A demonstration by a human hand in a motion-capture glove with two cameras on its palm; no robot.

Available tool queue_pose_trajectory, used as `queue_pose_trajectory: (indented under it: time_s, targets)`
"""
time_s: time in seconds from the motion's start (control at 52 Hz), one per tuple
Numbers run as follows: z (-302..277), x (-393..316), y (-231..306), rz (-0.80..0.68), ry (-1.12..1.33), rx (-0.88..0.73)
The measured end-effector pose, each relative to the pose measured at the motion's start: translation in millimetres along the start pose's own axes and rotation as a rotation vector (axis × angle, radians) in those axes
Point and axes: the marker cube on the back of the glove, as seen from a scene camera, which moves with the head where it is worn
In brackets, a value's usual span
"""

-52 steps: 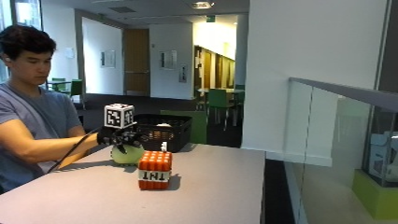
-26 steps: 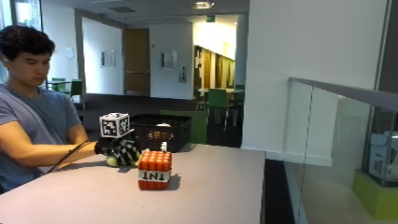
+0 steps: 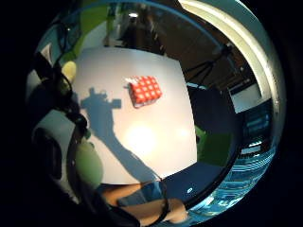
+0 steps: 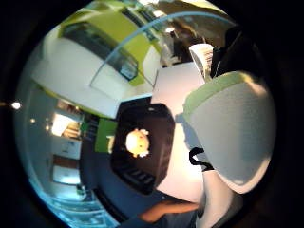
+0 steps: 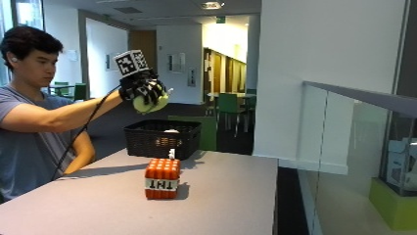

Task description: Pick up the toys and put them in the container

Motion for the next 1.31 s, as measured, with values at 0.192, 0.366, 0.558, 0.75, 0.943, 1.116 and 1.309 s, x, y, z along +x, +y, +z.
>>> queue_pose_trajectory:
  time_s: [0.192,0.366,0.558,0.75,0.943,1.116,1.309]
  targets:
    - [-18,-96,-7,-0.093,-0.061,0.003]
    - [-11,-163,14,-0.397,-0.1,-0.011]
    - [-4,-152,-2,-0.351,-0.262,-0.017]
    - [2,-162,6,-0.433,-0.43,-0.142]
    - [7,-170,6,-0.366,-0.266,-0.105]
    - [2,-146,-7,-0.343,-0.032,-0.033]
    - [-1,-56,-26,-0.355,-0.047,-0.038]
